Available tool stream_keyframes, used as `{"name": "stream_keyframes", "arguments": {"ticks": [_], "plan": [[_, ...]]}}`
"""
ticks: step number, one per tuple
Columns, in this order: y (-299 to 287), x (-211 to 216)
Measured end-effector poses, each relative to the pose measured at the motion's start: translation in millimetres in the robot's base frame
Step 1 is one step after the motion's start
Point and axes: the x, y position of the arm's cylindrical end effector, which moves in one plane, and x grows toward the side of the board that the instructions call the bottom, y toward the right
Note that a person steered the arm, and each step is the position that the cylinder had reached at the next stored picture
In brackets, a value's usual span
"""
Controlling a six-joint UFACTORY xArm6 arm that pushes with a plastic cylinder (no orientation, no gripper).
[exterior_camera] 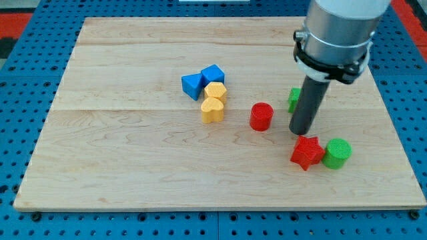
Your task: Move the yellow hexagon close left to the green star
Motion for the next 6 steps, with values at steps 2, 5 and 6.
{"name": "stream_keyframes", "arguments": {"ticks": [2,5,6], "plan": [[-127.3,21.1],[-253.9,-109.4],[-249.7,-111.9]]}}
